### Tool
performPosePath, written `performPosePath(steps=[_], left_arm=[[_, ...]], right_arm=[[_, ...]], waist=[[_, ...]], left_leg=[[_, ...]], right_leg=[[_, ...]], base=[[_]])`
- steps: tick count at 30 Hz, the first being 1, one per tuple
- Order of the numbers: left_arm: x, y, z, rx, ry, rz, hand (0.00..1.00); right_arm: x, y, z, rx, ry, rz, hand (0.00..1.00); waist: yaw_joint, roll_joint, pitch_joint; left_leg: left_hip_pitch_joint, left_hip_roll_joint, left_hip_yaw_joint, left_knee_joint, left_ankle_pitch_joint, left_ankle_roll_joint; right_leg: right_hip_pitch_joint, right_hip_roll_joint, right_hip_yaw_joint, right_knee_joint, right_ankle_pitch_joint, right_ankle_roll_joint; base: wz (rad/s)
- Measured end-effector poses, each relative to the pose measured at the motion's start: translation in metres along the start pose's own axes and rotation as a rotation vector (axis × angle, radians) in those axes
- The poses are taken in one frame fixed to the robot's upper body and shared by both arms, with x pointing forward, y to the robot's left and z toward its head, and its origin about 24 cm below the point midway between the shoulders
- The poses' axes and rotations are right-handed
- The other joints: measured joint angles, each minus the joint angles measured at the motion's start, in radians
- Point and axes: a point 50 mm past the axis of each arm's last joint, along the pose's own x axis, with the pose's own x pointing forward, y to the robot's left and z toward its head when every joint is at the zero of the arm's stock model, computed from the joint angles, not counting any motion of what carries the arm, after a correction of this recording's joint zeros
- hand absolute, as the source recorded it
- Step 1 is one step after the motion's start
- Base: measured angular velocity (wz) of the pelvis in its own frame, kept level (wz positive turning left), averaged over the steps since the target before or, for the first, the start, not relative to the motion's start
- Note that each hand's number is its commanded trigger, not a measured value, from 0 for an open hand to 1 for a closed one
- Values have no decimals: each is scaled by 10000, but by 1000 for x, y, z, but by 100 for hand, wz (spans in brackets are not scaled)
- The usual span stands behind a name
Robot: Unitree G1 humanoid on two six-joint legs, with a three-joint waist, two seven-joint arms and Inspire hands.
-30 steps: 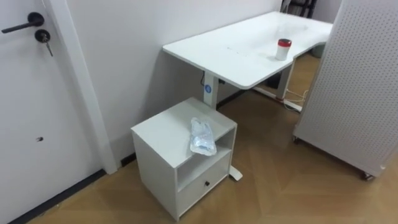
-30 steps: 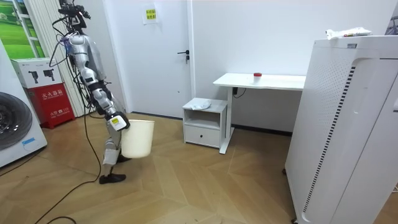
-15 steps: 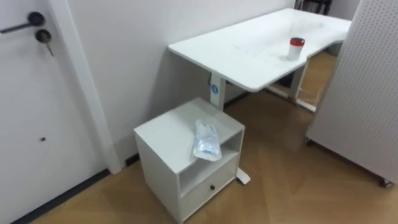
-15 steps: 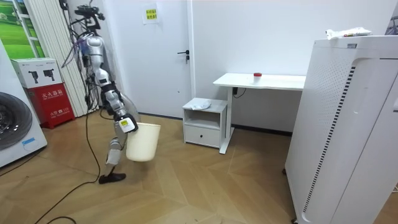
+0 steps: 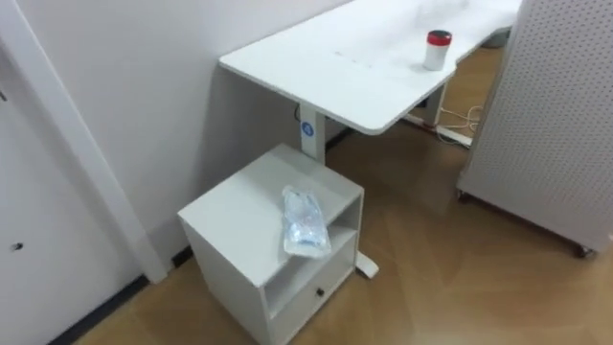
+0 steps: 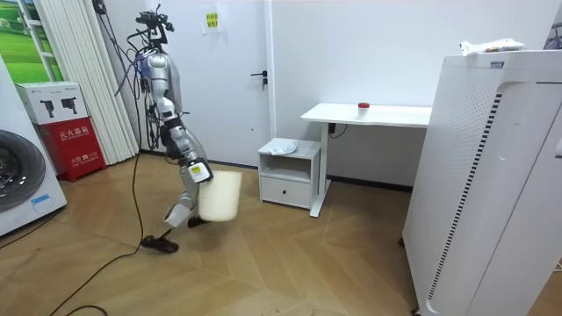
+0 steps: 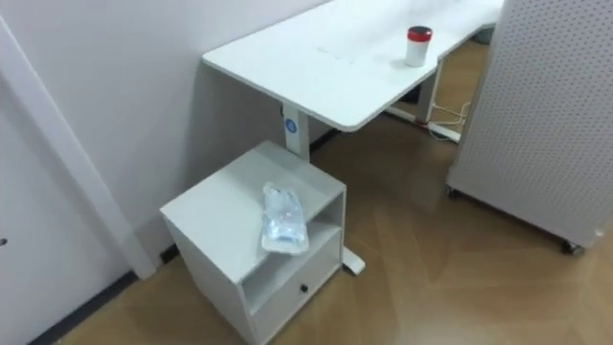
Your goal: Pick garbage
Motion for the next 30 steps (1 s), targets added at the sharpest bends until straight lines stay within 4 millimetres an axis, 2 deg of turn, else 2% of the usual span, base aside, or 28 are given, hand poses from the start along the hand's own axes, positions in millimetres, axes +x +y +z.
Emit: performPosePath(steps=[2,3,4,5,6,7,8,9,10,12,13,14,15,16,17,18,20,22,23,25,26,28,30], left_arm=[[0,2,0,4,-18,265,0],[0,3,2,0,-61,410,0],[1,3,3,93,-127,463,0],[0,3,3,181,-157,438,0],[0,2,0,250,-122,390,0],[-1,1,-4,380,-27,339,0],[-2,0,-7,394,28,319,0],[-3,-2,-11,399,137,269,0],[-4,-2,-16,367,252,274,0],[-5,-2,-22,364,402,251,0],[-6,-3,-24,368,467,211,0],[-6,-3,-24,379,459,191,0],[-4,-4,-17,382,260,179,0],[-3,-2,-9,388,3,269,0],[-2,-1,-6,387,-111,296,0],[-2,1,-4,394,-236,373,0],[-3,2,-2,383,-373,495,0],[0,6,14,357,-891,895,0],[0,8,23,321,-1168,1042,0],[0,15,53,123,-2407,1742,0],[0,16,59,121,-2657,1915,0],[-4,24,92,-54,-3894,2561,0],[-11,31,118,-153,-5045,3187,0]], right_arm=[[1,1,7,161,-327,58,100],[1,2,10,320,-500,98,100],[0,2,9,470,-495,98,100],[0,2,8,526,-481,87,100],[0,1,9,541,-523,95,100],[0,1,9,524,-564,99,100],[0,1,7,517,-559,88,100],[-1,0,1,507,-412,77,100],[-1,0,-1,503,-316,90,100],[-1,3,-2,425,-333,229,100],[-1,4,-5,365,-209,232,100],[-1,4,-7,372,-127,185,100],[-1,2,-7,404,-123,108,100],[-2,2,-13,576,119,33,100],[-2,2,-12,583,127,51,100],[-1,6,-8,468,15,206,100],[1,12,-1,-231,-152,505,100],[1,17,3,-766,-310,721,100],[2,18,4,-805,-348,733,100],[3,21,11,-1057,-488,779,100],[4,22,13,-1115,-526,797,100],[5,24,19,-1253,-674,841,100],[5,24,21,-1275,-714,896,100]], waist=[[-21,222,0],[-105,252,9],[-208,270,14],[-240,279,6],[-245,290,5],[-267,308,10],[-322,319,-12],[-437,436,-120],[-392,385,-128],[-401,415,-54],[-454,290,7],[-513,238,14],[-619,224,-2],[-561,167,-75],[-451,117,-65],[-279,7,-1],[-192,-36,4],[-365,-8,10],[-384,11,29],[-287,143,96],[-276,196,95],[-304,353,29],[-318,374,33]], left_leg=[[354,87,-225,-402,-2,-18],[596,138,-362,-637,35,-29],[834,173,-547,-858,34,-38],[946,192,-605,-1002,39,-51],[1258,242,-666,-1319,68,-122],[1578,279,-742,-1598,60,-207],[1737,303,-847,-1700,44,-262],[2057,436,-945,-1904,59,-402],[2319,519,-943,-2129,126,-518],[2595,618,-839,-2307,201,-646],[2428,626,-795,-1793,230,-809],[2232,612,-801,-1597,185,-863],[1864,699,-896,-2362,371,-963],[1768,717,-613,-2568,779,-850],[1770,727,-391,-2589,802,-840],[1804,731,-173,-2586,802,-840],[1809,724,-341,-2590,797,-841],[1724,659,-682,-2697,790,-843],[1699,659,-681,-2727,789,-843],[1669,667,-617,-2832,786,-828],[1652,672,-586,-2856,785,-819],[1488,627,-543,-2804,813,-783],[1458,597,-546,-2853,881,-773]], right_leg=[[-756,235,-46,188,-658,-64],[-1196,418,-176,-326,-1094,-71],[-1427,616,-214,-1398,-1324,-130],[-1504,703,-212,-2099,-1341,-146],[-1487,864,-212,-3783,-1252,-190],[-1423,1067,-128,-5321,-495,-146],[-1293,1180,-81,-5672,107,-204],[-891,1402,-106,-6210,264,-292],[-471,1580,-161,-6581,353,-344],[-16,1632,-105,-7014,409,-391],[324,1570,166,-7349,465,-382],[429,1531,539,-7465,489,-342],[445,1526,1173,-7548,492,-275],[309,1466,1375,-7543,397,-90],[253,1472,1289,-7553,411,-64],[265,1506,1043,-7672,404,-54],[329,1549,699,-7910,548,-97],[498,1533,421,-8245,627,-95],[478,1540,401,-8235,627,-95],[312,1561,467,-8145,625,-93],[234,1566,492,-8078,625,-93],[-115,1565,511,-7745,614,-100],[-172,1543,487,-7688,605,-103]], base=[[17],[44],[47],[34],[17],[20],[30],[21],[7],[-7],[16],[53],[59],[43],[-7],[-44],[-33],[17],[18],[-11],[-24],[-9],[0]])
